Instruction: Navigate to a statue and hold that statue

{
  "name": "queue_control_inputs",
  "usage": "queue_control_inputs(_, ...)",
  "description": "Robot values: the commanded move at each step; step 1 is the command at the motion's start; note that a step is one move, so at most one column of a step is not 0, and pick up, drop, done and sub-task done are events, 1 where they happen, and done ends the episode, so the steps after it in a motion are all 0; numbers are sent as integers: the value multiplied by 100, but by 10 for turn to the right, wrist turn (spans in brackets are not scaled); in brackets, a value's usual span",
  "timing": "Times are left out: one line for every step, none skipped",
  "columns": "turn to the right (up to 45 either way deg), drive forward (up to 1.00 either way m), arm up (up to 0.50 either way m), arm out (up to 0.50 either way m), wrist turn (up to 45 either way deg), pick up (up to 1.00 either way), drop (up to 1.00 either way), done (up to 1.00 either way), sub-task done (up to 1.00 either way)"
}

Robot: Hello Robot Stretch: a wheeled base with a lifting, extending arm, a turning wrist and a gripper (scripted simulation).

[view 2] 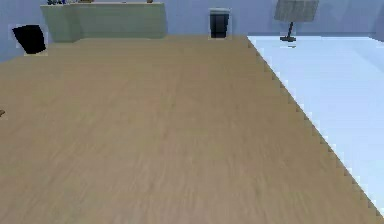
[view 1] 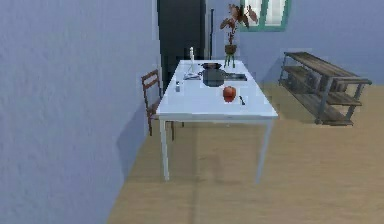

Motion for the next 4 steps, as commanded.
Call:
queue_control_inputs(-30,0,0,0,0,0,0,0,0)
queue_control_inputs(0,85,0,0,0,0,0,0,0)
queue_control_inputs(-450,0,0,0,0,0,0,0,0)
queue_control_inputs(-360,0,0,0,0,0,0,0,0)
